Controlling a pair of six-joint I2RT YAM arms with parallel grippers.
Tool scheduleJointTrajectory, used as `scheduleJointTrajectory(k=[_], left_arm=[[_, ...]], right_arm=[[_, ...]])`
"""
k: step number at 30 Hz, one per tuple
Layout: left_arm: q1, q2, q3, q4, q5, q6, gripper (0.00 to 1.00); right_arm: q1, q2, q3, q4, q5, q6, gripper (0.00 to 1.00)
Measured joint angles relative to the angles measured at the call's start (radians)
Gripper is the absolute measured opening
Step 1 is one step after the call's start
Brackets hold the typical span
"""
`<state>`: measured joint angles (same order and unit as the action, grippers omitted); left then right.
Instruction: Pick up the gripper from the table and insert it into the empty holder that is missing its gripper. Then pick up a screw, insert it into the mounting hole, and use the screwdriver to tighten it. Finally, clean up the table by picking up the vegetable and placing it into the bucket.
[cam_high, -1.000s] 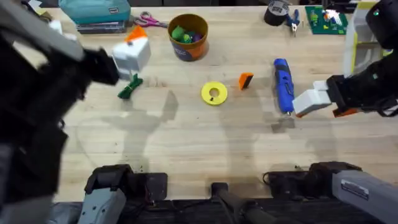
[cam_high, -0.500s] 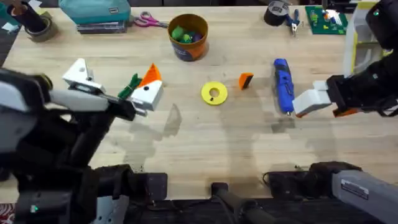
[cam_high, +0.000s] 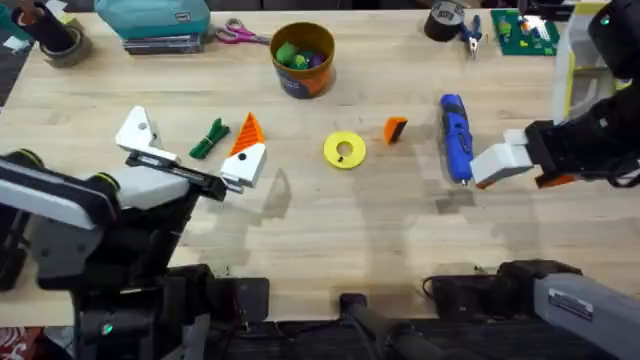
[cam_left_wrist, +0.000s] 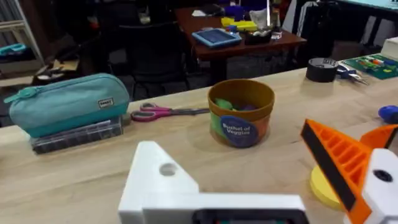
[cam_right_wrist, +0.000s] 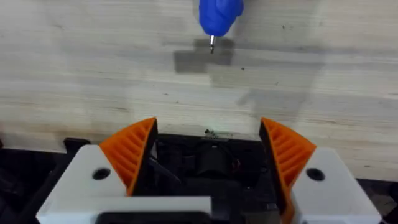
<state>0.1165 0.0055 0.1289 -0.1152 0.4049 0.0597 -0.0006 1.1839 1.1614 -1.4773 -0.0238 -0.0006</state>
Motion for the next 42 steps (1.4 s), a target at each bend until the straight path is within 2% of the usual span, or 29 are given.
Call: scheduleJointTrajectory(k=[6,16,26,34,42], left_arm=[[0.000,0.000,-0.106,0.157,0.036,0.000,0.986],[-0.010,0.000,-0.122,0.150,0.158,0.000,0.985],[-0.081,0.000,-0.122,0.064,0.266,-0.001,0.985],[-0.084,0.000,-0.121,0.051,0.308,-0.027,0.986],[-0.084,0.000,-0.119,0.036,0.428,-0.034,0.985]], right_arm=[[0.000,0.000,0.000,0.000,0.000,0.000,0.995],[0.000,0.000,0.000,0.000,0.000,0.000,0.996],[0.000,0.000,0.001,0.000,0.000,0.000,0.996],[0.000,0.000,0.001,0.000,0.000,0.000,0.996],[0.000,0.000,0.001,0.000,0.000,0.000,0.996]])
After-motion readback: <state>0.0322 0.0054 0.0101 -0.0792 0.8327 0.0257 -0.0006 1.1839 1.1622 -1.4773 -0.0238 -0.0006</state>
